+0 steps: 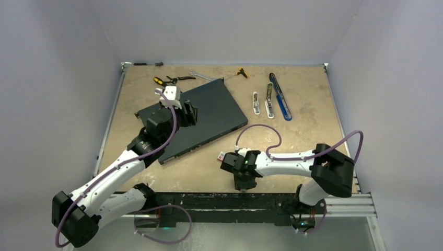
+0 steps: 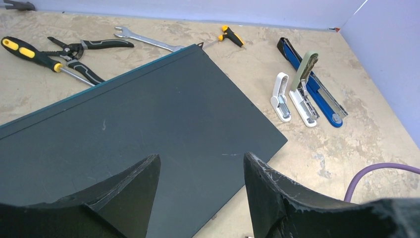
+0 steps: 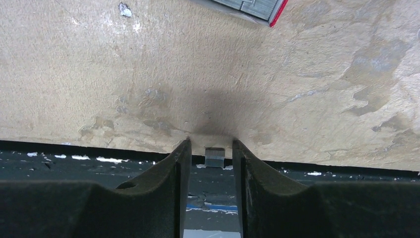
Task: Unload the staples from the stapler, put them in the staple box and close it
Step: Pick up the staple from the center of the board.
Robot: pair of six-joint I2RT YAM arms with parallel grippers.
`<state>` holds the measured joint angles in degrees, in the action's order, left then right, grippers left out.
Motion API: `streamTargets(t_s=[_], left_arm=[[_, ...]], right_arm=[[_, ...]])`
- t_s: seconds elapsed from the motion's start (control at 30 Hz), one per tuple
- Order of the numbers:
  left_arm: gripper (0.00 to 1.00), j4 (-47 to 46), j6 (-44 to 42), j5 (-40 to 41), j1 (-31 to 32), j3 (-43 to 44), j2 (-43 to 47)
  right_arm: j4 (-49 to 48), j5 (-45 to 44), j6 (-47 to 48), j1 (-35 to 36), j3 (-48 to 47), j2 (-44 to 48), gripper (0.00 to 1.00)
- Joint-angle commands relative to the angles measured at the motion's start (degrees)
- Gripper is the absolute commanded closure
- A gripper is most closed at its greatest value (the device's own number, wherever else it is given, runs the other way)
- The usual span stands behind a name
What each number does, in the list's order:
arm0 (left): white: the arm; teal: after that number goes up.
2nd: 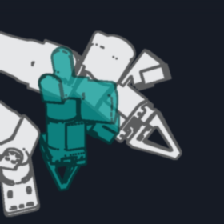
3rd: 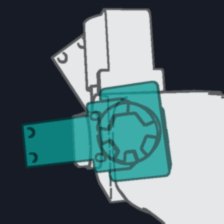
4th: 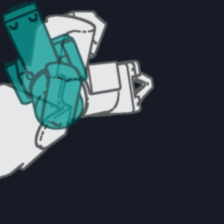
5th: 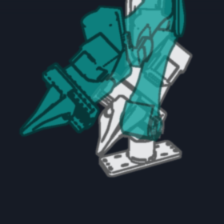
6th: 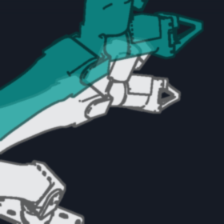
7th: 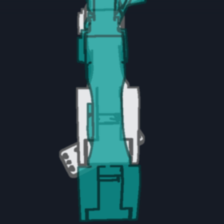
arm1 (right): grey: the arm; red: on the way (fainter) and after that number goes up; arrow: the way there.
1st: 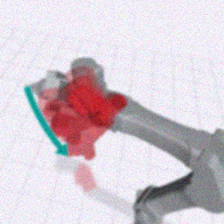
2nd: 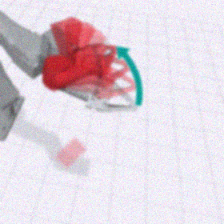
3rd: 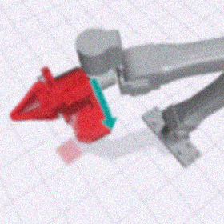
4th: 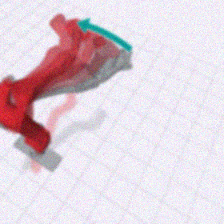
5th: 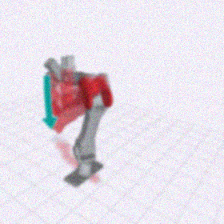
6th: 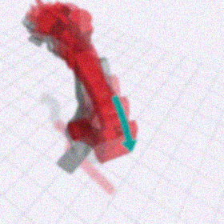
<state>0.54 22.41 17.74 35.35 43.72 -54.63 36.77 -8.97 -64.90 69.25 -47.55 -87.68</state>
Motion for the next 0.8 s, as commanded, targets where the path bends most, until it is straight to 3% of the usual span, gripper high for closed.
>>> streamTargets(t_s=[0.0,0.4,0.77], left_arm=[[0.39,-2.16,1.79,-0.71,-0.43,0.19,0.81],[0.40,-1.68,1.41,-1.74,-0.61,0.58,-0.19],[0.40,-1.77,1.32,-2.16,-0.90,0.67,-0.75]], right_arm=[[2.14,-0.08,0.89,-0.04,0.70,-0.06,0.62],[3.51,1.18,2.07,-0.02,-0.26,-0.48,0.65],[2.15,0.87,2.41,-0.04,-0.89,-1.92,0.74]])
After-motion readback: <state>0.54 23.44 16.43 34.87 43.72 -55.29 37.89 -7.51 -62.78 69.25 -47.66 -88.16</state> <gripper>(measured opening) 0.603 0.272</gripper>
